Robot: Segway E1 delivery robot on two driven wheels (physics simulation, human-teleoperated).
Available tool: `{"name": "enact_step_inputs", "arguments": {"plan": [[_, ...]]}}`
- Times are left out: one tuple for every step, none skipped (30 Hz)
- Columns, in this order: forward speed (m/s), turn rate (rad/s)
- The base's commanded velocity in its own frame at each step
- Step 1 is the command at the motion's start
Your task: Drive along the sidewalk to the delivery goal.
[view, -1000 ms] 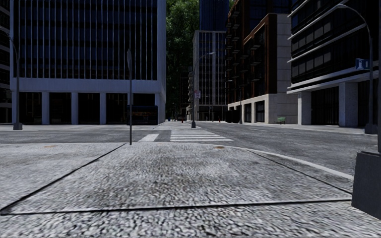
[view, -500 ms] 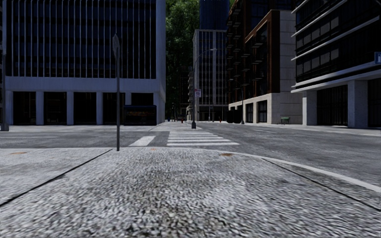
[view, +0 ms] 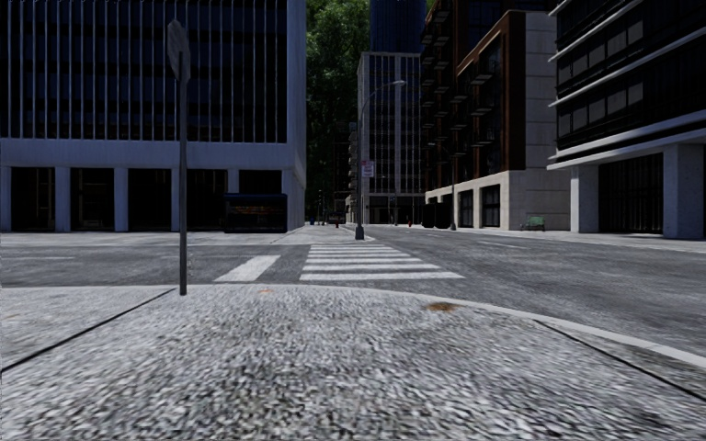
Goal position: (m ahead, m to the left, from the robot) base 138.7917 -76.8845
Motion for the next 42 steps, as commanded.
{"name": "enact_step_inputs", "arguments": {"plan": [[2.00, 0.00], [2.00, 0.00], [2.00, 0.00], [2.00, 0.00], [2.00, 0.00], [2.00, 0.00], [2.00, 0.00], [2.00, 0.00], [2.00, 0.00], [2.00, 0.00], [2.00, 0.00], [2.00, 0.00], [2.00, 0.00], [2.00, 0.00], [2.00, 0.00], [2.00, 0.00], [2.00, 0.00], [2.00, 0.00], [2.00, 0.00], [2.00, 0.00], [2.00, 0.00], [2.00, 0.00], [2.00, 0.00], [2.00, 0.00], [2.00, 0.00], [2.00, 0.00], [2.00, 0.00], [2.00, 0.00], [2.00, 0.00], [2.00, 0.00], [2.00, 0.03], [2.00, 0.05], [2.00, 0.06], [2.00, 0.09], [2.00, 0.14], [2.00, 0.19], [2.00, 0.20], [2.00, 0.21], [2.00, 0.21], [2.00, 0.21], [2.00, 0.21], [2.00, 0.21]]}}
